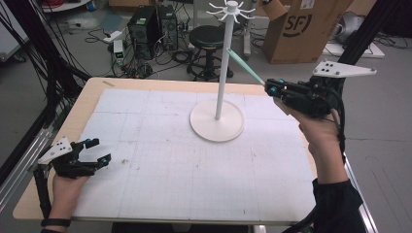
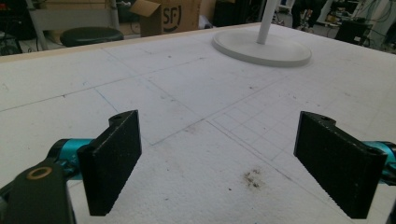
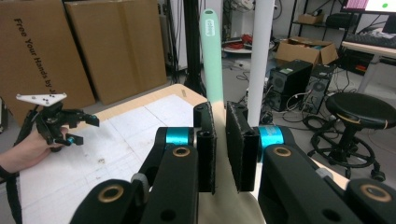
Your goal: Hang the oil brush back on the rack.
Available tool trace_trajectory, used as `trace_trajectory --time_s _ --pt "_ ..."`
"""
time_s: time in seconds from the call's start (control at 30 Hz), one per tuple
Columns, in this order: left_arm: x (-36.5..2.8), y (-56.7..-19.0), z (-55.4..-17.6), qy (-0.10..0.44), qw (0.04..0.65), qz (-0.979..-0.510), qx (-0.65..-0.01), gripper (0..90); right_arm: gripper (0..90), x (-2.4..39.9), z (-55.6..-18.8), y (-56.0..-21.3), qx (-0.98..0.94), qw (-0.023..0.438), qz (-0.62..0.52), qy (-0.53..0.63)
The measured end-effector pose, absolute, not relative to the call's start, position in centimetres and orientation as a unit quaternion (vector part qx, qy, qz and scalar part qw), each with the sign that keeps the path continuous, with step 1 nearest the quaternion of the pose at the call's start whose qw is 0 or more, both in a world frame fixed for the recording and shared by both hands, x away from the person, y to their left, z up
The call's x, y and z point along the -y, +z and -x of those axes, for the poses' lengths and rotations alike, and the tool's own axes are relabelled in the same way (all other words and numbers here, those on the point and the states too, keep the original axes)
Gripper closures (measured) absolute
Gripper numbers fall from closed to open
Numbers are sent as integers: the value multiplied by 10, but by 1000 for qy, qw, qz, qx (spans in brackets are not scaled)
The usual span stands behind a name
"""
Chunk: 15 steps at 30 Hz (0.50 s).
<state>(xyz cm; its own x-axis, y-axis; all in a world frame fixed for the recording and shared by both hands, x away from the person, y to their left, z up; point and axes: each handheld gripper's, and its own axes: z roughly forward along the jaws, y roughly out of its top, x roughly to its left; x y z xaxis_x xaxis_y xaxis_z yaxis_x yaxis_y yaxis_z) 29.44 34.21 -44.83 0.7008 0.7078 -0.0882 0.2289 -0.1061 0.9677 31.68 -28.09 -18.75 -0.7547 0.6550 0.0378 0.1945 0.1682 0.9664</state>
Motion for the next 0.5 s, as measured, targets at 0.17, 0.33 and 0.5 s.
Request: trace_trajectory --time_s 0.17,0.33,0.5 --pt "-342 -448 -295 206 582 -715 -327 156 829 284 -315 -173 -739 205 -288 574" --pt "-342 -448 -295 206 582 -715 -326 157 829 288 -312 -160 -740 214 -288 570" --pt "-341 -448 -295 207 582 -715 -328 157 829 290 -309 -147 -736 226 -289 569"
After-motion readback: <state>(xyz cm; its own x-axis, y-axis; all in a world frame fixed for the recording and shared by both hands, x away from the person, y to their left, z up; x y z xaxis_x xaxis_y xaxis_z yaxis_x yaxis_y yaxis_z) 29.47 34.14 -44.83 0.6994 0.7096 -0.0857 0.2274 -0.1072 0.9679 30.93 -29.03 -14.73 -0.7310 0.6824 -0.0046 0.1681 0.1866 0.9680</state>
